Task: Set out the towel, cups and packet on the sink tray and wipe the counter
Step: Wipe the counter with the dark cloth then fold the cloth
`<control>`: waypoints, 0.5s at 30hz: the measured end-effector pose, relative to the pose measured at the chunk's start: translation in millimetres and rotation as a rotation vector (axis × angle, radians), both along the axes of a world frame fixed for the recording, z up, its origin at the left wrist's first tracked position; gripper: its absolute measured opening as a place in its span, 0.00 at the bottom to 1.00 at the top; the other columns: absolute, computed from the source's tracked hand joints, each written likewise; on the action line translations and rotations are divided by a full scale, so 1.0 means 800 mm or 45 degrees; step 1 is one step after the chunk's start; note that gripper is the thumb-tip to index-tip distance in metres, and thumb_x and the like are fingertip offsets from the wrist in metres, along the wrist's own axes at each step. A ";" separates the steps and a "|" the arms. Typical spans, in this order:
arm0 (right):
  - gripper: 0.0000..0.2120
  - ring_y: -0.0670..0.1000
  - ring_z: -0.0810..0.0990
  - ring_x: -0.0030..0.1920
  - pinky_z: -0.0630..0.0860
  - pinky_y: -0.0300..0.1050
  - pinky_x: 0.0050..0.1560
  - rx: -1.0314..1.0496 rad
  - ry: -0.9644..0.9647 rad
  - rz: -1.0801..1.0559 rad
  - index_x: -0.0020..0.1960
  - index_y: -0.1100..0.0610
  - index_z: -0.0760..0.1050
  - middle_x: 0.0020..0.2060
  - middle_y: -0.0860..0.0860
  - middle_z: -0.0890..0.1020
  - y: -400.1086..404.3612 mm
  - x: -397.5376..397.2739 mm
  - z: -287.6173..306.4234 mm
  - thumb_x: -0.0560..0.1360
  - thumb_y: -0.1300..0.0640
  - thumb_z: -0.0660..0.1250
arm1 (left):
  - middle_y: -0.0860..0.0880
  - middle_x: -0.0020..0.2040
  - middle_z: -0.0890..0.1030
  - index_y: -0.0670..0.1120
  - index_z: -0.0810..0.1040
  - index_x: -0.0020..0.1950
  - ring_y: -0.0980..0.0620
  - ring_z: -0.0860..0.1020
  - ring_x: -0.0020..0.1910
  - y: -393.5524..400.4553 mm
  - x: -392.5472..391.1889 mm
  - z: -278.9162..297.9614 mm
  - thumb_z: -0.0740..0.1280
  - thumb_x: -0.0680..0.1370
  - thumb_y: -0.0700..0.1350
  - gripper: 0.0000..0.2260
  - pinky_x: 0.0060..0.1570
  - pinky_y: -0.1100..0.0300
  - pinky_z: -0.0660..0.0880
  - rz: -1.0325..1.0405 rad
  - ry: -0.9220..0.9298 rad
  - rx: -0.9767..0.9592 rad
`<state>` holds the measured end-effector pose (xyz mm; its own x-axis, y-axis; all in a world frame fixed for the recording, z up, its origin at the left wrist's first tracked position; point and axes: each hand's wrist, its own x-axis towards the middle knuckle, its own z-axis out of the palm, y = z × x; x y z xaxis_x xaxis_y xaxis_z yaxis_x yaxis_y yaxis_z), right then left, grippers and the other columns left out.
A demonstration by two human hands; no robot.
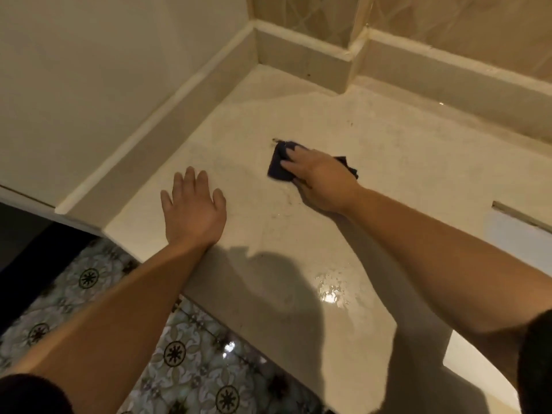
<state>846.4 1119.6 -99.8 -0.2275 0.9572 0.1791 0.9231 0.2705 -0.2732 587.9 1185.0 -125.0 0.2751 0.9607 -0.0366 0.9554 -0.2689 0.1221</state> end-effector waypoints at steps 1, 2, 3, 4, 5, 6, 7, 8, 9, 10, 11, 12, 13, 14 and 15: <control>0.16 0.68 0.77 0.60 0.75 0.63 0.58 0.020 0.036 0.065 0.59 0.67 0.78 0.60 0.66 0.78 -0.027 -0.018 0.002 0.72 0.67 0.67 | 0.44 0.81 0.56 0.45 0.58 0.79 0.42 0.51 0.80 0.000 0.000 0.000 0.49 0.83 0.54 0.26 0.75 0.39 0.49 -0.007 -0.002 -0.005; 0.15 0.68 0.78 0.58 0.76 0.63 0.56 0.034 0.085 0.125 0.57 0.67 0.79 0.58 0.66 0.79 -0.056 -0.036 0.005 0.70 0.69 0.69 | 0.44 0.81 0.56 0.45 0.58 0.79 0.42 0.51 0.80 0.000 -0.001 0.001 0.48 0.83 0.54 0.26 0.75 0.38 0.49 -0.012 -0.002 -0.010; 0.15 0.67 0.79 0.57 0.77 0.63 0.54 0.013 0.127 0.183 0.55 0.66 0.80 0.57 0.66 0.80 -0.086 -0.056 0.008 0.68 0.69 0.71 | 0.44 0.81 0.56 0.45 0.58 0.79 0.42 0.51 0.80 -0.001 -0.001 0.000 0.48 0.83 0.54 0.26 0.75 0.38 0.50 -0.018 0.000 -0.008; 0.14 0.66 0.80 0.56 0.78 0.63 0.53 -0.035 0.152 0.235 0.54 0.65 0.81 0.56 0.65 0.81 -0.115 -0.075 0.012 0.68 0.69 0.72 | 0.43 0.81 0.56 0.45 0.58 0.79 0.41 0.51 0.80 0.000 -0.002 0.000 0.47 0.83 0.53 0.26 0.75 0.38 0.50 -0.023 0.000 -0.003; 0.13 0.65 0.80 0.56 0.78 0.63 0.52 -0.099 0.173 0.264 0.53 0.64 0.81 0.56 0.64 0.82 -0.142 -0.092 0.017 0.69 0.68 0.73 | 0.43 0.81 0.56 0.45 0.58 0.79 0.41 0.51 0.80 0.000 -0.002 -0.001 0.47 0.83 0.53 0.26 0.75 0.37 0.50 -0.025 -0.003 -0.002; 0.12 0.64 0.80 0.56 0.78 0.62 0.52 -0.151 0.190 0.275 0.53 0.64 0.82 0.55 0.63 0.82 -0.166 -0.105 0.022 0.69 0.68 0.72 | 0.43 0.81 0.56 0.44 0.58 0.79 0.41 0.50 0.80 0.001 -0.003 -0.001 0.47 0.83 0.53 0.26 0.75 0.37 0.50 -0.024 -0.011 -0.010; 0.13 0.63 0.80 0.56 0.78 0.61 0.51 -0.181 0.197 0.278 0.53 0.63 0.82 0.54 0.61 0.82 -0.190 -0.115 0.027 0.69 0.67 0.72 | 0.43 0.81 0.55 0.44 0.57 0.79 0.41 0.50 0.80 0.001 -0.003 -0.002 0.46 0.83 0.54 0.26 0.75 0.37 0.49 -0.020 -0.021 -0.023; 0.13 0.62 0.80 0.56 0.78 0.60 0.51 -0.218 0.201 0.279 0.54 0.63 0.82 0.54 0.60 0.83 -0.212 -0.122 0.030 0.69 0.67 0.72 | 0.44 0.81 0.54 0.44 0.57 0.79 0.42 0.49 0.80 0.001 -0.003 -0.002 0.46 0.83 0.54 0.26 0.75 0.38 0.48 -0.019 -0.029 -0.039; 0.14 0.60 0.80 0.56 0.79 0.59 0.51 -0.252 0.198 0.286 0.54 0.61 0.82 0.55 0.59 0.83 -0.233 -0.130 0.036 0.68 0.67 0.72 | 0.44 0.81 0.54 0.44 0.56 0.80 0.42 0.49 0.80 0.000 -0.002 -0.002 0.46 0.83 0.54 0.26 0.75 0.38 0.48 -0.015 -0.034 -0.054; 0.14 0.58 0.80 0.56 0.79 0.56 0.52 -0.261 0.162 0.301 0.54 0.59 0.82 0.54 0.56 0.83 -0.252 -0.137 0.041 0.68 0.65 0.72 | 0.44 0.82 0.53 0.45 0.55 0.80 0.42 0.49 0.80 -0.001 -0.002 -0.002 0.45 0.83 0.54 0.27 0.75 0.38 0.47 -0.012 -0.036 -0.061; 0.13 0.54 0.81 0.56 0.79 0.51 0.52 -0.252 0.091 0.309 0.53 0.55 0.83 0.54 0.52 0.83 -0.270 -0.145 0.045 0.68 0.62 0.71 | 0.44 0.82 0.53 0.45 0.55 0.80 0.42 0.48 0.80 -0.001 -0.002 -0.002 0.45 0.83 0.54 0.27 0.76 0.38 0.47 -0.012 -0.032 -0.067; 0.13 0.50 0.82 0.55 0.79 0.47 0.52 -0.230 0.024 0.297 0.51 0.51 0.84 0.52 0.48 0.84 -0.287 -0.155 0.048 0.67 0.58 0.70 | 0.44 0.82 0.52 0.45 0.54 0.80 0.43 0.48 0.80 -0.001 -0.002 -0.002 0.45 0.83 0.54 0.27 0.76 0.38 0.46 -0.015 -0.027 -0.078; 0.13 0.48 0.82 0.54 0.79 0.43 0.52 -0.188 -0.010 0.249 0.50 0.48 0.84 0.52 0.46 0.85 -0.303 -0.165 0.050 0.65 0.55 0.71 | 0.44 0.82 0.51 0.45 0.53 0.81 0.43 0.47 0.80 -0.001 -0.002 -0.001 0.45 0.83 0.54 0.27 0.76 0.39 0.45 -0.022 -0.026 -0.094; 0.15 0.48 0.82 0.56 0.78 0.43 0.54 -0.157 0.041 0.182 0.51 0.48 0.84 0.53 0.47 0.85 -0.319 -0.172 0.048 0.64 0.56 0.73 | 0.44 0.82 0.50 0.45 0.52 0.81 0.43 0.46 0.80 0.001 -0.003 0.001 0.44 0.83 0.55 0.27 0.76 0.39 0.44 -0.031 -0.032 -0.115; 0.18 0.49 0.81 0.58 0.76 0.44 0.57 -0.171 0.155 0.123 0.54 0.51 0.84 0.56 0.48 0.84 -0.332 -0.178 0.044 0.65 0.60 0.75 | 0.44 0.82 0.49 0.45 0.52 0.81 0.43 0.46 0.80 0.003 -0.004 0.004 0.45 0.83 0.55 0.28 0.76 0.39 0.43 -0.040 -0.042 -0.146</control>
